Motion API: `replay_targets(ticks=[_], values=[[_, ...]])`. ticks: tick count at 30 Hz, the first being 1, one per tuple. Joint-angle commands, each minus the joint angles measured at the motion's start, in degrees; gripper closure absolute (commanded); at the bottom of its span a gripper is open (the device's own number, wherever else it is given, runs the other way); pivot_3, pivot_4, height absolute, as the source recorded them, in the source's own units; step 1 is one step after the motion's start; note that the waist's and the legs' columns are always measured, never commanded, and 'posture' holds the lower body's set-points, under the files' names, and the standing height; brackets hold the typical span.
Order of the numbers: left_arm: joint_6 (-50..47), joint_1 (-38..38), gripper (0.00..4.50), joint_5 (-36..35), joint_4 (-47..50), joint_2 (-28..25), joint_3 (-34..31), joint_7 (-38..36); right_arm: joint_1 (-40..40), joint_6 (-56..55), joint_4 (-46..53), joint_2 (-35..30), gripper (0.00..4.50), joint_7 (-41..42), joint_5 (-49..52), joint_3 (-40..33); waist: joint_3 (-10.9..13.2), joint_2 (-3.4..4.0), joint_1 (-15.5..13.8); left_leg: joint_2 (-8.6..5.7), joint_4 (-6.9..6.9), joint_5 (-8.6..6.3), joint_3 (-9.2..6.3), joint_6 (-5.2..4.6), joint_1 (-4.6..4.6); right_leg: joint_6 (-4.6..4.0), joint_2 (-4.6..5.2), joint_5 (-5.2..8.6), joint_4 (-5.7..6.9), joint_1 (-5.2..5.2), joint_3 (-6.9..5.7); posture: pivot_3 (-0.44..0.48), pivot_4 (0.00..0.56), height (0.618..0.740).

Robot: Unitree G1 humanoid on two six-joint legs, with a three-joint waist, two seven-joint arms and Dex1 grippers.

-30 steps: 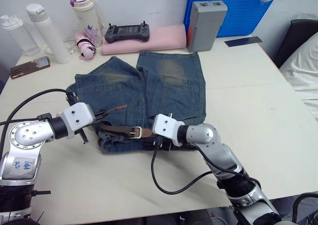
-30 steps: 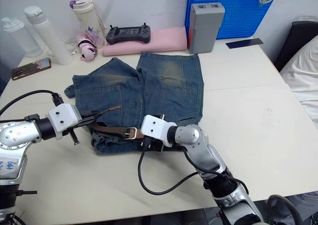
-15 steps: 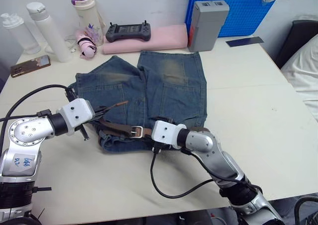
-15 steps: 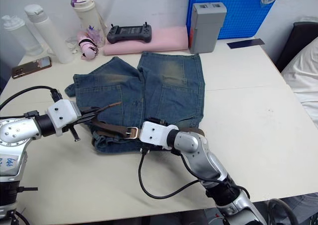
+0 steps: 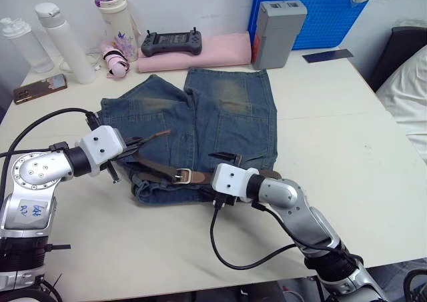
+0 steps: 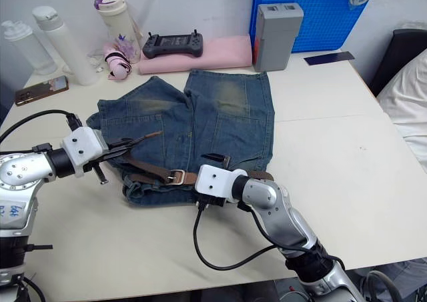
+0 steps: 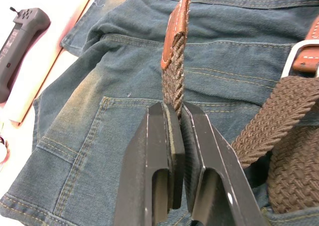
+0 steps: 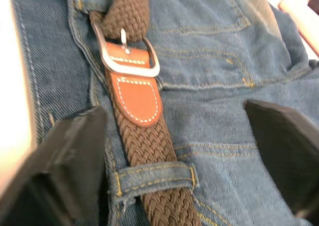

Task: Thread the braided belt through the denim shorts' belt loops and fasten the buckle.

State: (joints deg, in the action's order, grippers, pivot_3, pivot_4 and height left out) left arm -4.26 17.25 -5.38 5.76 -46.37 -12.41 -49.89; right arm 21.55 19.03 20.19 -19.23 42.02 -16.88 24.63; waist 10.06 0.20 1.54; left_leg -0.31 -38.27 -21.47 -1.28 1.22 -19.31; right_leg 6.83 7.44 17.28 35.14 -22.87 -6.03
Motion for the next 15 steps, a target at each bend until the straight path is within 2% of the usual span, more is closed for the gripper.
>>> replay_targets(ticks=[1,15], values=[[0.43,1.46,4.50,-1.33,0.10,-1.34,-0.89,0.31,0.00,-1.81,3.05,-0.34,0.05,0.15,1.02,0.44,0.01,-0.02,0.05,0.00,0.00,0.00,0.01,0.00,0.00,0.00,0.00,0.00,0.00,0.00,0.01,0.000,0.150,0.739],[0.39,1.83,4.50,-1.27,-0.64,-2.41,-1.63,0.44,1.23,-4.95,0.95,-2.86,0.05,-1.13,-4.86,3.50,0.02,-0.05,0.05,0.01,-0.03,0.00,0.03,0.00,0.01,0.00,-0.01,0.00,0.03,0.00,0.02,0.000,0.150,0.739]])
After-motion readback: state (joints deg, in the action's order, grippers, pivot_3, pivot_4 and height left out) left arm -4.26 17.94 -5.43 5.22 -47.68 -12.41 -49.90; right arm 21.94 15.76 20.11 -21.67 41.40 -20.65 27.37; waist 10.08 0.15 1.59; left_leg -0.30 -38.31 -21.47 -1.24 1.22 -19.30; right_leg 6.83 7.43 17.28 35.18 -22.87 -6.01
